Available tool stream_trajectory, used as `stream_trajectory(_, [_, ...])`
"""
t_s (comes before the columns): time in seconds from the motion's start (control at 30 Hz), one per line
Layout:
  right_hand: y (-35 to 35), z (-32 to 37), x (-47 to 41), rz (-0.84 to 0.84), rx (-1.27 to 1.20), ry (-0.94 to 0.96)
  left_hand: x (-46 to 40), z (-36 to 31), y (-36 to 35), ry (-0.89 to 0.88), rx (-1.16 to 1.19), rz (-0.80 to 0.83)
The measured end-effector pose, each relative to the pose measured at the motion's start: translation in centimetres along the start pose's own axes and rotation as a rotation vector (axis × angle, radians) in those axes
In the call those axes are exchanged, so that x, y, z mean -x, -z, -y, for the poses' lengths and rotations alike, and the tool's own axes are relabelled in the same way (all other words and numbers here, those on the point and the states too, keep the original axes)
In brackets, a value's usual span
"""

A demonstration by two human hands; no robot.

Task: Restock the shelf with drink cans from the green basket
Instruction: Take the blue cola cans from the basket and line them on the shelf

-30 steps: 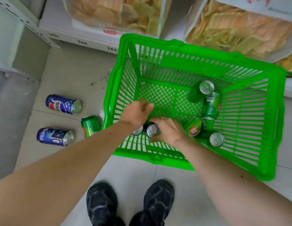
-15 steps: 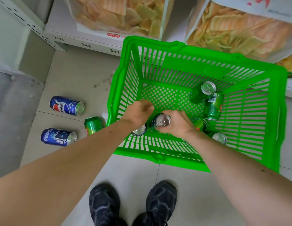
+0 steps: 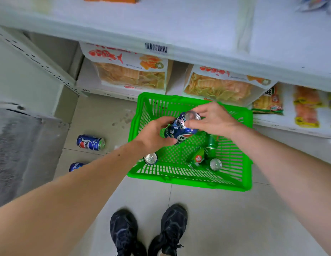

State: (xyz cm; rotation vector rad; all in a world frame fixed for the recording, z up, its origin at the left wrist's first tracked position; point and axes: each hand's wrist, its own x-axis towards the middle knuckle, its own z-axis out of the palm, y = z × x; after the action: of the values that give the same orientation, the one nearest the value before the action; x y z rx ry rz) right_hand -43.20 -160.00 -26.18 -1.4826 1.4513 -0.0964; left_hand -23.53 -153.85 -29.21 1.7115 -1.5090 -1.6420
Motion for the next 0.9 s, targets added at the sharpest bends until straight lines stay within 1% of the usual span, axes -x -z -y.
stream_trajectory(0.1, [4.0, 4.8, 3.5, -0.007, -0.007, 0.057, 2.3, -5.0, 1.9, -0.049, 0.016, -0.003])
stream_trajectory(0.23, [9.2, 11.2, 8.3, 0.016, 0.073, 0.118, 5.6, -11.8, 4.4, -0.110, 0.052, 0.014])
stream_trajectory(0.4, [15.1, 19.4, 14.2, -0.004, 0.080, 0.156, 9.8, -19.7, 7.5, -0.197, 0.149, 0.086])
stream_trajectory(0.57, [20.3, 26.4, 20.4, -0.077, 0.052, 0.195, 14.6, -28.5, 10.9, -0.308, 0.245, 0.217])
stream_trajectory(0.63, [21.9, 28.7, 22.9, -0.131, 0.001, 0.210, 16.1, -31.8, 12.4, -0.332, 0.263, 0.263])
stream_trajectory(0.7, [23.3, 30.5, 25.5, -0.156, -0.101, 0.227, 17.8, -35.2, 13.8, -0.354, 0.268, 0.295])
stream_trajectory(0.9, [25.8, 32.4, 32.2, -0.135, -0.409, 0.337, 22.1, -43.1, 16.1, -0.421, 0.306, 0.446])
